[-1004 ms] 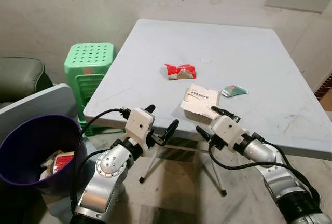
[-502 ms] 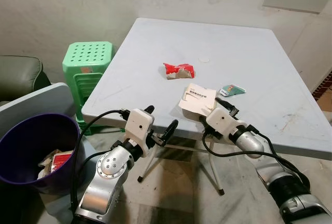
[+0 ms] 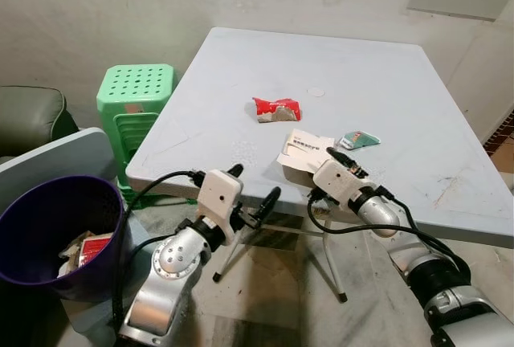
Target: Picking trash to rubbish bin
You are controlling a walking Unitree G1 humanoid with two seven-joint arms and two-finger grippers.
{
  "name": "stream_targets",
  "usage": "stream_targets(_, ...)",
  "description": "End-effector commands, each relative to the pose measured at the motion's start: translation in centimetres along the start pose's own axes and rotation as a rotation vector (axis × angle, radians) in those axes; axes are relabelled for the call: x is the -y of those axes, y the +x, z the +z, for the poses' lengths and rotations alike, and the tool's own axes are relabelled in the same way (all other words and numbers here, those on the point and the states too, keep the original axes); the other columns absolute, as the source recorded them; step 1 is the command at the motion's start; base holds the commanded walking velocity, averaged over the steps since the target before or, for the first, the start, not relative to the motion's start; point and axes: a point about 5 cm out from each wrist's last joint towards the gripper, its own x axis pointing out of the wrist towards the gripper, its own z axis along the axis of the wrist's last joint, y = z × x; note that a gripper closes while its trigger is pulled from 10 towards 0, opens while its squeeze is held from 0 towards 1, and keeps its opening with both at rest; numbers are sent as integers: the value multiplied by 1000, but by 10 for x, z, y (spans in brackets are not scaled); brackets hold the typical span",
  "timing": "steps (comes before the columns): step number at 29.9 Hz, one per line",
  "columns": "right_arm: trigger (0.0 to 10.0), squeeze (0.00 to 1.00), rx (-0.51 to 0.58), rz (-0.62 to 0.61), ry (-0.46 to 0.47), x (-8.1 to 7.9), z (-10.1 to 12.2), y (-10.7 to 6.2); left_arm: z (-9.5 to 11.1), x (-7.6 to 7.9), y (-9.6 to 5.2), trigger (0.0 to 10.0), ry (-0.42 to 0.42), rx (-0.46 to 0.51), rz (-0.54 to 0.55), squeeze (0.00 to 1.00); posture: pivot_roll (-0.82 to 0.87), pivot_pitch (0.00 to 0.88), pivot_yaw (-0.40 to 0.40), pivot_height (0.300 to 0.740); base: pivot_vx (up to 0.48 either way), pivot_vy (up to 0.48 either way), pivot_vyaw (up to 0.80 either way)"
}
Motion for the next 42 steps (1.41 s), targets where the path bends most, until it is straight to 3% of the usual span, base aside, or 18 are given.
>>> stream_targets(1,0,0,12,-6,-11,3,1,1,1,3,-1,10000,15,-3,-10,0,82,66,-57,715,0,0,0)
stream_targets(12,0,0,39,13,-19,0,1,-1,2,-5,-1,10000,26,-10,7,0,82,58,-55,715,0,0,0)
stream_targets(31,0,0,67,65,-52,0,-1,-3,2,-5,1,10000,38,-9,10,0,84,51,-61,715,0,0,0)
stream_targets(38,0,0,113,-23,49,21,9,2,2,-8,1,10000,43,-8,19,0,82,49,-57,715,0,0,0)
stream_targets(40,39,0,143,-109,187,43,16,4,3,-12,2,10000,51,-8,28,0,79,48,-53,715,0,0,0)
stream_targets(41,3216,0,164,-130,209,49,18,3,3,-14,2,10000,55,-8,33,0,77,47,-52,715,0,0,0)
stream_targets(42,9137,0,195,-141,230,55,21,2,3,-16,3,10000,60,-7,44,0,76,47,-50,715,0,0,0)
